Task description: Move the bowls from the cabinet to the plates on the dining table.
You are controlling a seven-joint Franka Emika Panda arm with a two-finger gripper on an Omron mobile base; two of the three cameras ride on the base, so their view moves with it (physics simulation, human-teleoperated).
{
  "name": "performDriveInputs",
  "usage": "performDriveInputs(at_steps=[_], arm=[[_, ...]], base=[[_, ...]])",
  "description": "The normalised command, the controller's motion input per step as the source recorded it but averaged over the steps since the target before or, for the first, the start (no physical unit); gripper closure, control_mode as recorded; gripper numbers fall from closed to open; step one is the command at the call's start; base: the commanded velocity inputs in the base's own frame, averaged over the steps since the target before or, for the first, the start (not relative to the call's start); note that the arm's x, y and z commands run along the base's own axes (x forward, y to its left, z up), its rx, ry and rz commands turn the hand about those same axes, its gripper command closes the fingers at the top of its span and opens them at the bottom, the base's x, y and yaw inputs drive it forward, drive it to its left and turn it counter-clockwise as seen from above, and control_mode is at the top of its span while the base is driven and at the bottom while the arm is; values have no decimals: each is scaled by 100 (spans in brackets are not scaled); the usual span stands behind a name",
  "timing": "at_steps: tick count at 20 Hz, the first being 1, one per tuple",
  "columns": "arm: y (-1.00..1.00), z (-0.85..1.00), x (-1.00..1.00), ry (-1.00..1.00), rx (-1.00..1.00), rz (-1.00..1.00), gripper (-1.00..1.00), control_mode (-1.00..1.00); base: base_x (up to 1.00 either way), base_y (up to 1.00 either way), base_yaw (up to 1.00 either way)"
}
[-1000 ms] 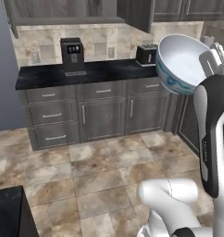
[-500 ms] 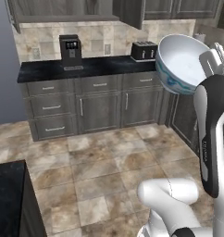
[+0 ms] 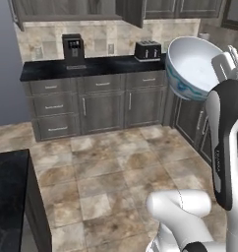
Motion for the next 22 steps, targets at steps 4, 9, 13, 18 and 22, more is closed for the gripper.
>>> performDriveInputs(at_steps=[4,9,13,18,22], arm=[[0,0,0,0,0,0,100,100],[0,0,0,0,0,0,100,100],[0,0,0,0,0,0,100,100],[0,0,0,0,0,0,100,100],[0,0,0,0,0,0,100,100]], base=[[-62,0,0],[-62,-2,0],[-62,-5,0],[-62,-5,0],[-62,-5,0]])
